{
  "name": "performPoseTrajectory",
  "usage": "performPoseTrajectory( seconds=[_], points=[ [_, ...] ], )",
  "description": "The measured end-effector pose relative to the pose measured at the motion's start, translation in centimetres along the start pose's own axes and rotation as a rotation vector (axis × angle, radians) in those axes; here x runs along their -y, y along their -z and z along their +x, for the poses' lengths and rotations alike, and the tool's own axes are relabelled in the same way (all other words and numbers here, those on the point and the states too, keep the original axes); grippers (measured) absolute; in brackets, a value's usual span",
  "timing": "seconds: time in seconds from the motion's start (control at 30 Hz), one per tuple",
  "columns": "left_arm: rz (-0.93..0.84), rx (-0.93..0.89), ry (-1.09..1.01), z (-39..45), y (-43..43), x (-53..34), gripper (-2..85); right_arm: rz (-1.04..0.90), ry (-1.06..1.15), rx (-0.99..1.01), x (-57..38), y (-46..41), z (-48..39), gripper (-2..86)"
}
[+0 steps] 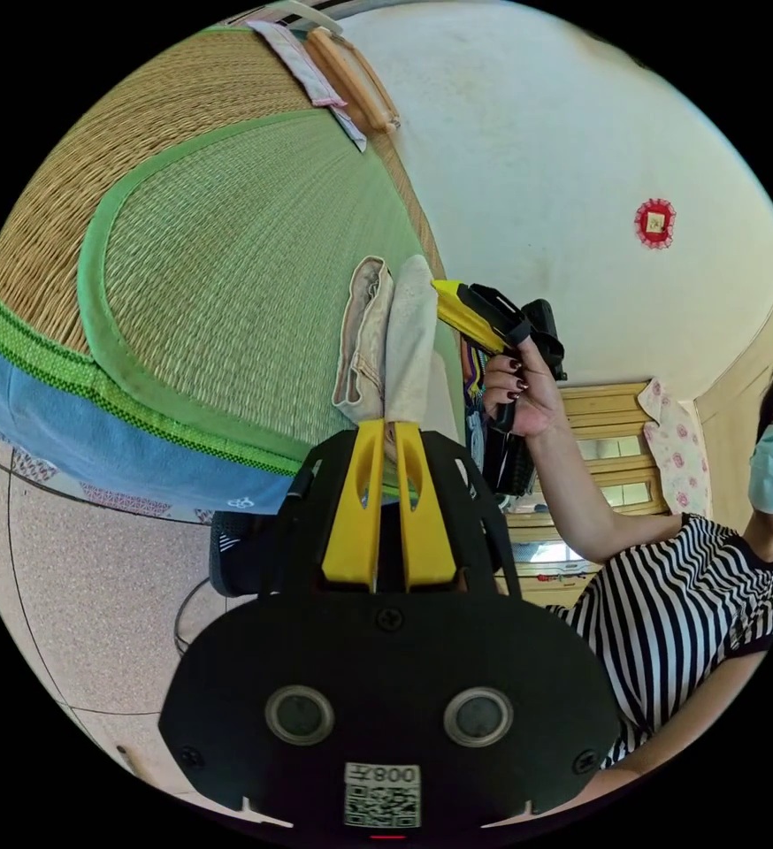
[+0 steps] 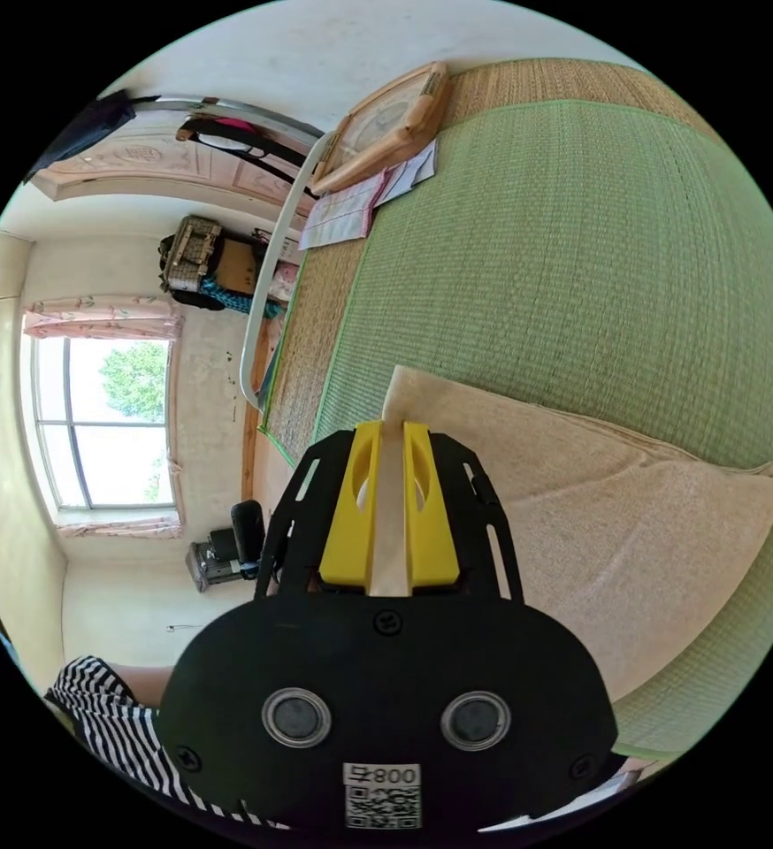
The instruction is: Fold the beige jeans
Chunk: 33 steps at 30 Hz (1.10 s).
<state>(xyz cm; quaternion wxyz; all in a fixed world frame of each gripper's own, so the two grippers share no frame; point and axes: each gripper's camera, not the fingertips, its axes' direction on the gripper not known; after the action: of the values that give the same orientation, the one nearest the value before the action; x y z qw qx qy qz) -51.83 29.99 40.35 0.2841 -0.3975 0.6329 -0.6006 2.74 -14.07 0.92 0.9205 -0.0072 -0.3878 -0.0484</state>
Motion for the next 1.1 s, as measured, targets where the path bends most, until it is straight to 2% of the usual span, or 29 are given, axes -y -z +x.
performPoseTrajectory(
  seconds=[0.1,0.2,0.37,0.5,0.6,0.77,0.83,0.93,1.0,1.1],
  points=[
    [0.053,0.052,0.007,0.3,1.4,-0.3,0.8,0.007,0.042,0.067,0.1,0.6,0.3,1.1],
    [0.094,0.062,-0.046,1.6,2.3,-0.3,0.3,0.000,0.051,0.008,0.9,0.4,0.8,0.5],
    [-0.003,0.102,-0.169,4.2,0.4,1.3,0.2,-0.043,0.068,-0.030,3.2,-1.7,0.9,0.1],
    [-0.098,0.296,-0.173,3.9,-1.8,1.9,0.1,-0.119,0.096,-0.087,4.7,-4.1,0.8,0.0],
    [-0.083,0.262,-0.149,4.1,-1.7,1.6,0.1,-0.123,0.119,-0.097,4.7,-4.2,0.5,0.0],
    [-0.072,0.318,-0.229,6.4,-1.8,1.2,0.1,-0.044,0.195,-0.076,2.7,-0.9,0.2,0.1],
    [-0.116,0.392,-0.218,6.5,-2.7,1.1,0.1,0.006,0.162,-0.135,1.4,0.8,1.6,0.1],
    [-0.131,0.404,-0.221,7.0,-3.4,0.8,0.0,-0.043,0.065,-0.135,0.8,1.3,4.4,0.0],
    [-0.124,0.416,-0.231,7.8,-3.5,0.5,0.0,0.033,0.071,-0.098,-0.3,3.4,4.8,0.0],
    [-0.114,0.437,-0.277,9.2,-3.9,0.0,0.1,0.160,0.037,-0.178,-3.0,7.2,6.3,0.0]
  ],
)
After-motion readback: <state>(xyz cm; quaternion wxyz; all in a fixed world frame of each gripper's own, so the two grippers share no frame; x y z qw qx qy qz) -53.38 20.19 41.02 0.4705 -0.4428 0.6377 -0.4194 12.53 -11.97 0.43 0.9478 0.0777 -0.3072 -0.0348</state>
